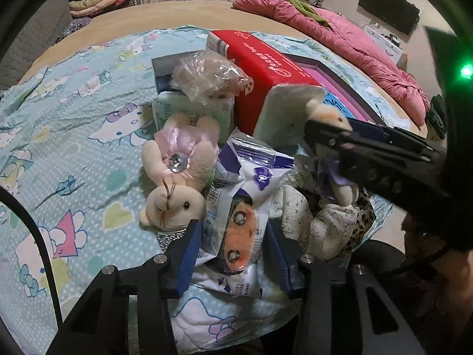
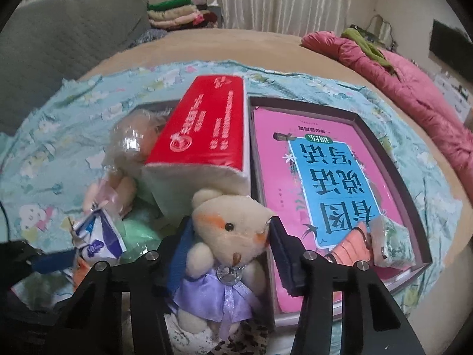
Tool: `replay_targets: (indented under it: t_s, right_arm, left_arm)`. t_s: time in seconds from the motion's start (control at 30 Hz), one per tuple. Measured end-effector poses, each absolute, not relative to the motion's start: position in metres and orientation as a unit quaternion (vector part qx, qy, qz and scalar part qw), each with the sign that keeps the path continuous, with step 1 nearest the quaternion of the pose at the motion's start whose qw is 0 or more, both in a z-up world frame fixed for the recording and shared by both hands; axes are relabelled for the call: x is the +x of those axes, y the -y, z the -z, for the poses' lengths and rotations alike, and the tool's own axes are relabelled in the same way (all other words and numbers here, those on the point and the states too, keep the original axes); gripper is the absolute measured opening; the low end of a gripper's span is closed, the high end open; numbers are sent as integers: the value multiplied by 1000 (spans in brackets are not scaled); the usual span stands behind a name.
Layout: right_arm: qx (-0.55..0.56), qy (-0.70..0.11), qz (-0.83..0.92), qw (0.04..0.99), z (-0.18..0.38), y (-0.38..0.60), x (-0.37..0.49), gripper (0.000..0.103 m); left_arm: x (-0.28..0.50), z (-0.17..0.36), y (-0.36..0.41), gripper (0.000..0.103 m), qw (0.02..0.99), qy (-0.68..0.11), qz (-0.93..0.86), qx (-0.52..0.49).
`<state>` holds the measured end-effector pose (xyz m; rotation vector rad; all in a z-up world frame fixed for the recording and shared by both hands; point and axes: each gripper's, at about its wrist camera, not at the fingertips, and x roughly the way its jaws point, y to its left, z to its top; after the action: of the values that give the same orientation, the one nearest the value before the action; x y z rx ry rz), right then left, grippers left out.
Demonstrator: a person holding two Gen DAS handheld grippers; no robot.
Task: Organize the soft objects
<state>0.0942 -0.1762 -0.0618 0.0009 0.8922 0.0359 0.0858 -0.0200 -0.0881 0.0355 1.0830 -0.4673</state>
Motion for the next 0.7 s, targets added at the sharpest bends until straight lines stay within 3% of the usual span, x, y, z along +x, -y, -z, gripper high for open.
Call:
replay_targets:
  t_s: [0.7]
  right_arm:
    - [102,-369,-48,922,19,210,65,51]
  left_arm:
    - [73,42,4,41,865,-456,206,-21]
